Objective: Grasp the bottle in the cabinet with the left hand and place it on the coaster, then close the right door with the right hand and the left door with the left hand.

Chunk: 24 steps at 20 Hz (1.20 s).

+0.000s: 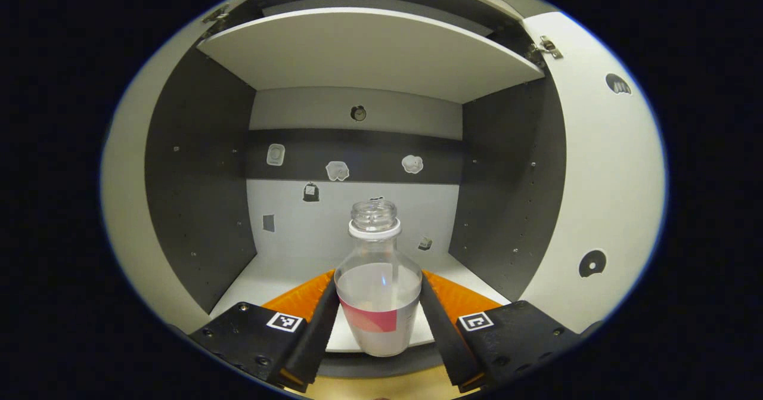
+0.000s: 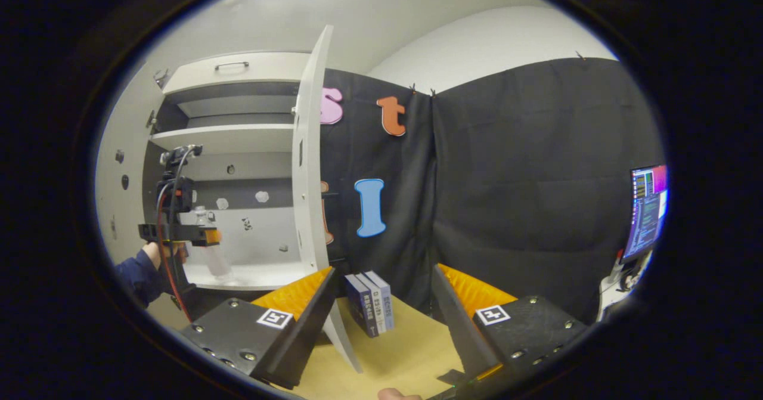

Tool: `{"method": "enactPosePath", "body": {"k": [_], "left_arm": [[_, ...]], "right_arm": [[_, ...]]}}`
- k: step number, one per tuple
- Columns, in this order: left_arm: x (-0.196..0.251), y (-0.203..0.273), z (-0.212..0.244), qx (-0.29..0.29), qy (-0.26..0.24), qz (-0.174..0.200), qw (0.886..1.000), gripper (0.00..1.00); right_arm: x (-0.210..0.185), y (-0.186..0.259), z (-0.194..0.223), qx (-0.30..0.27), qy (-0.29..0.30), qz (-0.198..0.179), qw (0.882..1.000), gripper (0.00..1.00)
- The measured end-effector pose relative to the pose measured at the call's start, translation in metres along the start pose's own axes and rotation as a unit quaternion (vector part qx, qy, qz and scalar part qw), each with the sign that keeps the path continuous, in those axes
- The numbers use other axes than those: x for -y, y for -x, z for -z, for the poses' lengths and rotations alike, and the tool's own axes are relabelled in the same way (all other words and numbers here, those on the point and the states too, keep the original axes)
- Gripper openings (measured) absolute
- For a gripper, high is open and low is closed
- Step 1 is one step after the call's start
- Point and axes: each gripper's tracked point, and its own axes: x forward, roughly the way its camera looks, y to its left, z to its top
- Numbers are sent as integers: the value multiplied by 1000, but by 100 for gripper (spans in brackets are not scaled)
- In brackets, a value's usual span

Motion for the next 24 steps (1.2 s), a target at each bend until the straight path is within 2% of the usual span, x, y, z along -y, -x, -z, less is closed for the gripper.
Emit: {"method": "enactPosePath", "body": {"k": [5, 8, 12, 20, 24], "left_arm": [[-9, 45, 19, -8, 29, 32, 999, 80], [-12, 70, 46, -13, 26, 43, 999, 81], [-6, 98, 96, -48, 40, 68, 996, 81], [-13, 139, 213, -150, 53, 57, 986, 81], [-9, 153, 260, -184, 81, 61, 978, 81]], "right_arm": [[-2, -3, 3, -3, 2, -24, 1000, 96], [-7, -6, 4, -7, -2, -39, 999, 96], [-11, -11, 2, -2, -2, -52, 999, 96], [-6, -12, 4, -4, 8, -61, 998, 96], [3, -9, 11, -10, 15, -52, 998, 93]]}}
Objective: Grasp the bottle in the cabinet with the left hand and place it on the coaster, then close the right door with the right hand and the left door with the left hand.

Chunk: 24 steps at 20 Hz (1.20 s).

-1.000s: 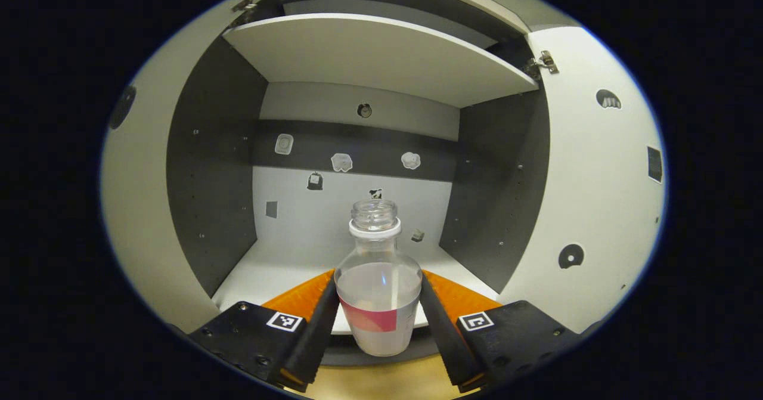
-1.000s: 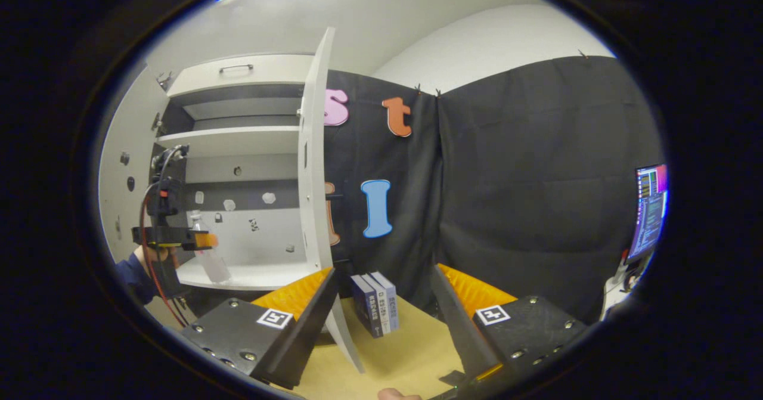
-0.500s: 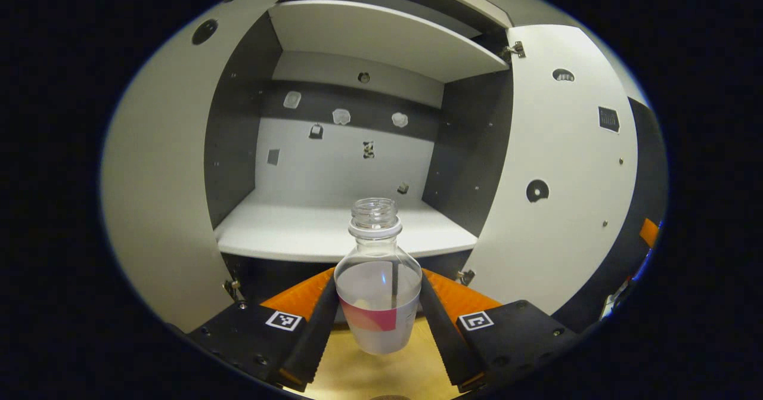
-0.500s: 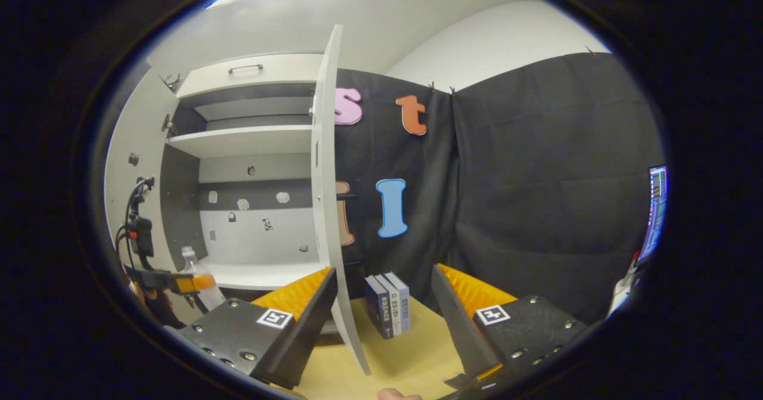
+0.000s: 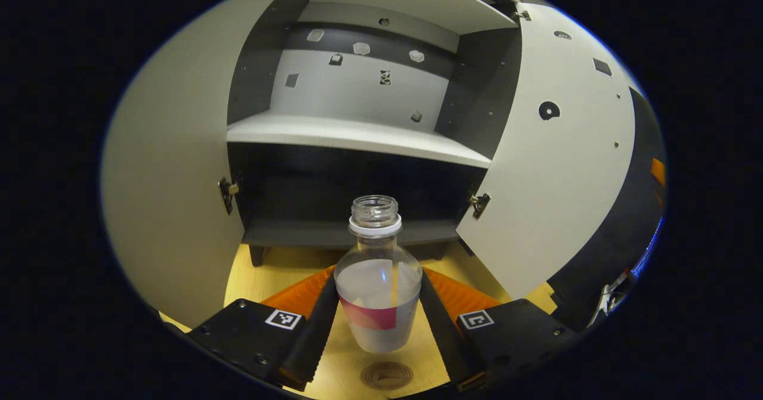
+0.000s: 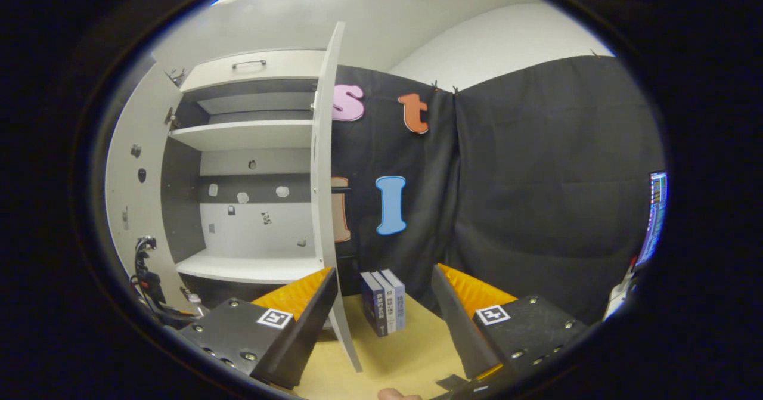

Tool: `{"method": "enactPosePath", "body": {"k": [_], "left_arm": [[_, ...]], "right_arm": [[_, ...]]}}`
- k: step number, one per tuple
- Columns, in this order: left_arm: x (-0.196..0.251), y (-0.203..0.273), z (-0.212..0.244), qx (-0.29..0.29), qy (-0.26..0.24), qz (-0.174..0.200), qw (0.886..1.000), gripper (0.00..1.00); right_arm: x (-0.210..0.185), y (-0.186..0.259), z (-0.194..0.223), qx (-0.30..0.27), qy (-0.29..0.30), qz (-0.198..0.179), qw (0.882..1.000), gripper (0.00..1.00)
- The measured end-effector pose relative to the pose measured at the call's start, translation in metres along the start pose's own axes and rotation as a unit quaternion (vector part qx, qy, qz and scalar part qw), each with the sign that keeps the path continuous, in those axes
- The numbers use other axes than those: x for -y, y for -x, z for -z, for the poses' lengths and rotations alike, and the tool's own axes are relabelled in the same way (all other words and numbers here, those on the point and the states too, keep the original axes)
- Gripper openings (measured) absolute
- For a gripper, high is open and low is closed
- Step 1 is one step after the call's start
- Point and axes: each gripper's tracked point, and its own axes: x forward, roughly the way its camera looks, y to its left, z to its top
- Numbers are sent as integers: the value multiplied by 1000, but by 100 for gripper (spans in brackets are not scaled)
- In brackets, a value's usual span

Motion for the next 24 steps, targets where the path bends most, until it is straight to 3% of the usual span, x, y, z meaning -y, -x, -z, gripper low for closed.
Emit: {"method": "enactPosePath", "body": {"k": [11, 16, 24], "left_arm": [[-5, -8, 120, -73, 18, 3, 997, 82], [-4, -15, 140, -81, 5, -4, 997, 82], [8, -15, 144, -43, -44, 6, 998, 82]], "right_arm": [[13, -1, 6, -14, 8, 11, 1000, 96], [9, -4, 5, -13, 23, 0, 1000, 96], [1, -14, 8, -19, 28, -15, 999, 96]]}}
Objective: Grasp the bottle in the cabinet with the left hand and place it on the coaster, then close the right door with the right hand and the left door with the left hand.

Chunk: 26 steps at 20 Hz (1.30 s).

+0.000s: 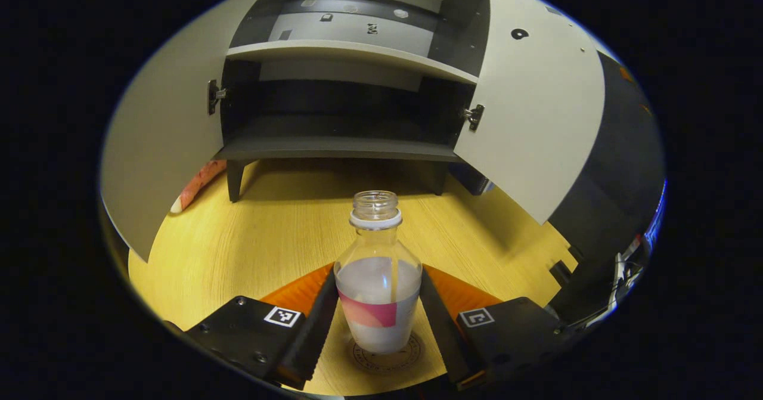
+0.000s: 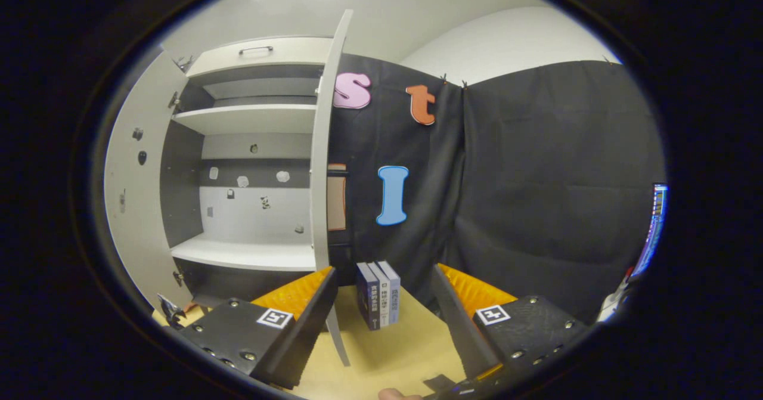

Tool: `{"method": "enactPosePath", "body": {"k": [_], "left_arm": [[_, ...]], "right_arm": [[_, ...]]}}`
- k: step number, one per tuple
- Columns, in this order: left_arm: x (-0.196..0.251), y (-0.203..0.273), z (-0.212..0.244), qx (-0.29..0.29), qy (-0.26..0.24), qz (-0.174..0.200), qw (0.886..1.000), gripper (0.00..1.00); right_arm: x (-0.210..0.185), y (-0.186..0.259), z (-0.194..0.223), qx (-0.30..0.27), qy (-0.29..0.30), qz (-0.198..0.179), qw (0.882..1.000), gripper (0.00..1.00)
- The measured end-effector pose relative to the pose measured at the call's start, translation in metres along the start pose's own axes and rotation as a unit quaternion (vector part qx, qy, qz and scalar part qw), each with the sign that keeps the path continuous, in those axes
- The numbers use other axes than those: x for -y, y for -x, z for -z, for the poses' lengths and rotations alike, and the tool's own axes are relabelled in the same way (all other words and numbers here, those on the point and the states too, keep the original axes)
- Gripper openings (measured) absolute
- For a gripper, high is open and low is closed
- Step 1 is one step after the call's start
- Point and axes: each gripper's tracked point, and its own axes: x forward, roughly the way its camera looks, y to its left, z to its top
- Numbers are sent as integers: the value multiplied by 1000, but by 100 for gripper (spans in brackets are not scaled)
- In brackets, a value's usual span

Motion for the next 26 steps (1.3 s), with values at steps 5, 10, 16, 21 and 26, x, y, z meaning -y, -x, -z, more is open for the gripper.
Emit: {"method": "enactPosePath", "body": {"k": [5, 10, 16, 21, 26], "left_arm": [[8, 5, 5, -5, -22, 9, 1000, 82], [10, 17, 13, -6, -25, 11, 1000, 82], [13, 30, 25, 7, -17, -1, 1000, 82], [19, 37, 32, -2, -39, -14, 999, 82], [25, 41, 37, -17, -47, -22, 999, 83]], "right_arm": [[-1, -7, 1, -3, -3, -6, 1000, 96], [-10, -13, 5, -7, 0, -22, 1000, 96], [-25, -19, 8, -12, 4, -52, 999, 96], [-30, -23, 13, -19, 6, -71, 997, 96], [-30, -25, 14, -19, -4, -80, 997, 96]]}}
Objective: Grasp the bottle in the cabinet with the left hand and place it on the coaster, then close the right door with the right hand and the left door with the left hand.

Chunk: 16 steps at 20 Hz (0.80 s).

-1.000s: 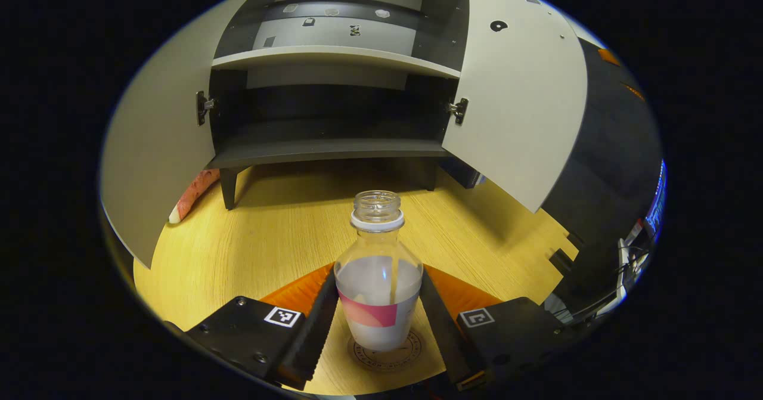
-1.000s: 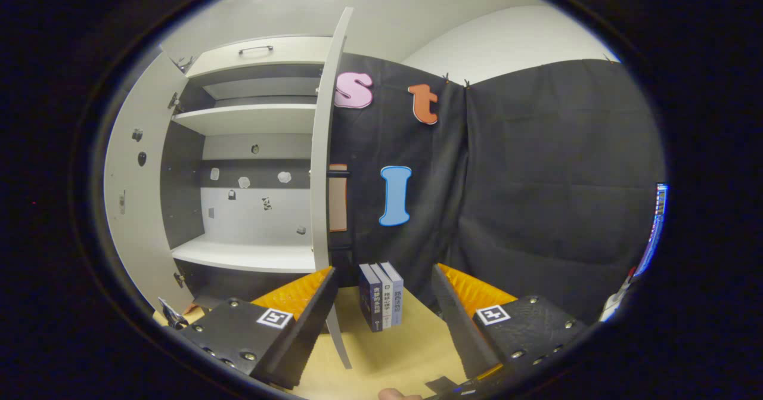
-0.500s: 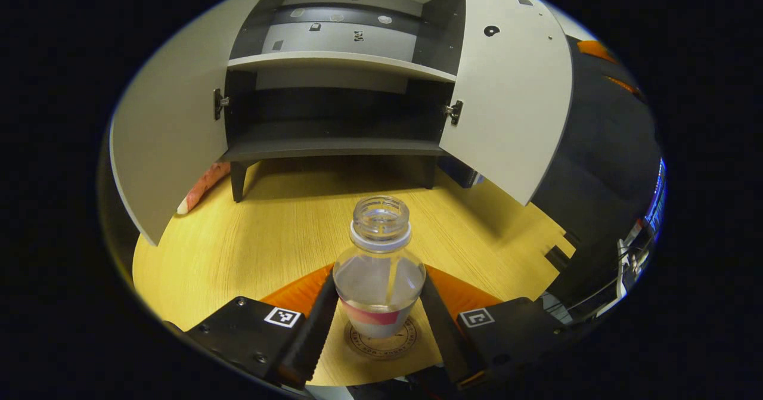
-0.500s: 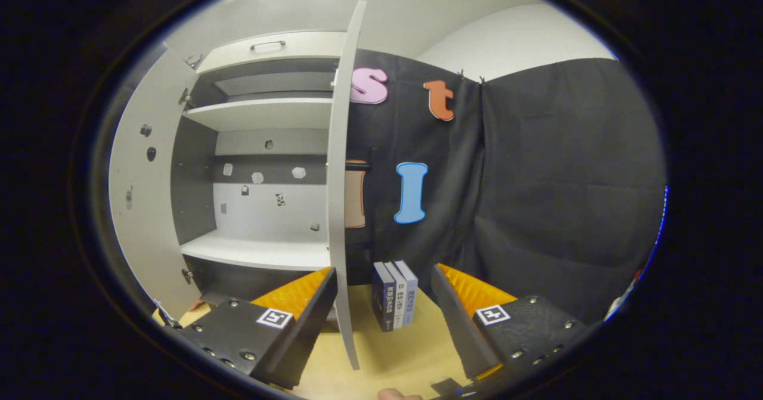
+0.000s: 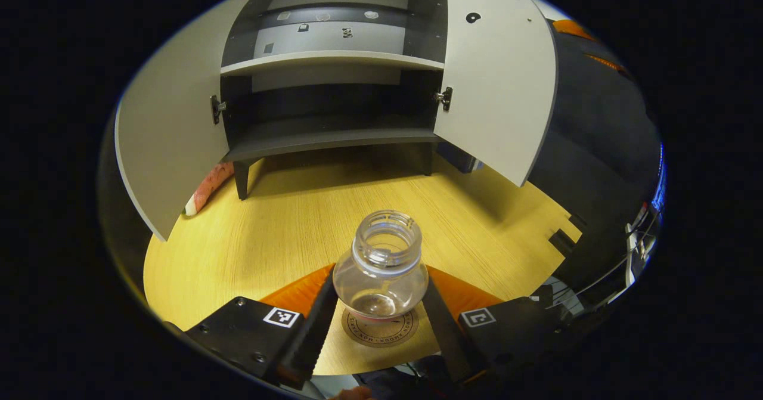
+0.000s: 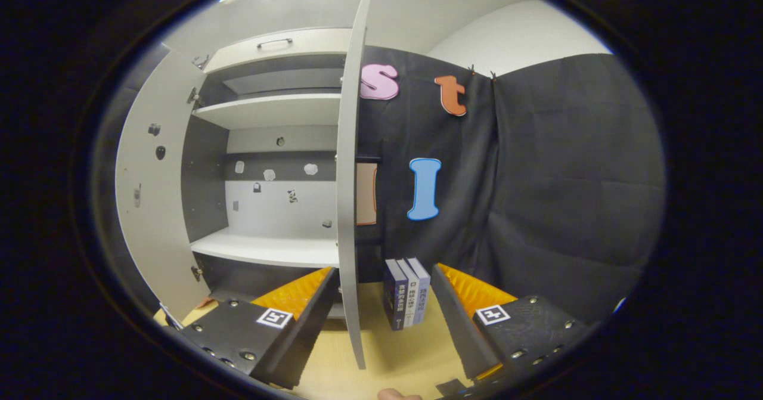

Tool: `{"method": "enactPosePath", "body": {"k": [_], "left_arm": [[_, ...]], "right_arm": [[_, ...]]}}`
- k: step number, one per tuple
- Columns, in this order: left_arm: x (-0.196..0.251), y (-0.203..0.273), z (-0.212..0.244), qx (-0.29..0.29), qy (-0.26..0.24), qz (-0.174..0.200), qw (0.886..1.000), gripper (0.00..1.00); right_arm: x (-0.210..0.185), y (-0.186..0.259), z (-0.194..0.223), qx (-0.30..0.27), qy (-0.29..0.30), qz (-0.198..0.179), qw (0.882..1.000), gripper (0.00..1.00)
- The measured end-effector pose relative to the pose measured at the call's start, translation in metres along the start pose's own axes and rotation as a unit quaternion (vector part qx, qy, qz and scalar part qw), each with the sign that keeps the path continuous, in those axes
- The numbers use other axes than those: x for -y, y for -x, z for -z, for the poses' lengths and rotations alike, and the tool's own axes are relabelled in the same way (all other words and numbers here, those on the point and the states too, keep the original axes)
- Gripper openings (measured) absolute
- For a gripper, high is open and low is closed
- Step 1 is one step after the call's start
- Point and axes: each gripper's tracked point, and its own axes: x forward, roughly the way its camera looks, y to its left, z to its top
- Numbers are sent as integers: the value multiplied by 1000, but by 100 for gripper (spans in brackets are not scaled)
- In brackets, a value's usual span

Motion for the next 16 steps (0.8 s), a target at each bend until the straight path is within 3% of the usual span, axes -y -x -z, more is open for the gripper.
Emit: {"method": "enactPosePath", "body": {"k": [10, 16], "left_arm": [[2, 16, -49, 37, -14, -5, 999, 82], [5, 37, -112, 91, -15, -13, 996, 81]], "right_arm": [[9, -2, -2, 7, -19, 8, 1000, 93], [17, -5, -10, 20, -24, 23, 999, 93]]}}
